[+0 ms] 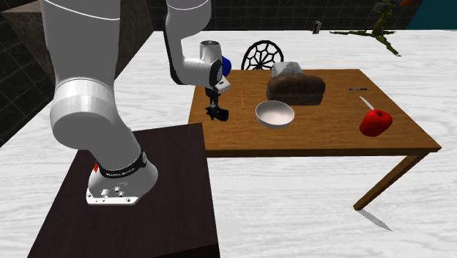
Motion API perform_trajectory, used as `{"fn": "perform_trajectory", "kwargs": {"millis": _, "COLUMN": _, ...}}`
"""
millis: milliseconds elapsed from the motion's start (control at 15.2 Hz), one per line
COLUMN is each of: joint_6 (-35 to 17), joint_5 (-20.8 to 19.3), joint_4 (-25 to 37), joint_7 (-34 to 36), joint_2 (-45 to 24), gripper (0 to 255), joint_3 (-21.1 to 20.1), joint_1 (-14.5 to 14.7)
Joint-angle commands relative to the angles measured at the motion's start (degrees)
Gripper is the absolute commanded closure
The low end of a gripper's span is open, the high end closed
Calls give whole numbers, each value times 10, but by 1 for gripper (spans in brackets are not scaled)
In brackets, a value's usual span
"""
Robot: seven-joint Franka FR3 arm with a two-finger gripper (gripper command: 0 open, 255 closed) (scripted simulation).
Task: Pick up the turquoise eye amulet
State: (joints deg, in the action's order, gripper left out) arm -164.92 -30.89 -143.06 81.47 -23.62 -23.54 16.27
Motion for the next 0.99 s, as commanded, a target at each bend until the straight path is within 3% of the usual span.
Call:
{"fn": "perform_trajectory", "kwargs": {"millis": 0, "joint_6": 11, "joint_5": 17, "joint_4": -5, "joint_7": -13, "joint_2": 15, "gripper": 255, "joint_3": -19, "joint_1": -16}}
{"fn": "perform_trajectory", "kwargs": {"millis": 792, "joint_6": 85, "joint_5": 169, "joint_4": -30, "joint_7": -125, "joint_2": 125, "gripper": 255, "joint_3": -149, "joint_1": -115}}
{"fn": "perform_trajectory", "kwargs": {"millis": 924, "joint_6": 86, "joint_5": 172, "joint_4": -30, "joint_7": -127, "joint_2": 126, "gripper": 255, "joint_3": -150, "joint_1": -116}}
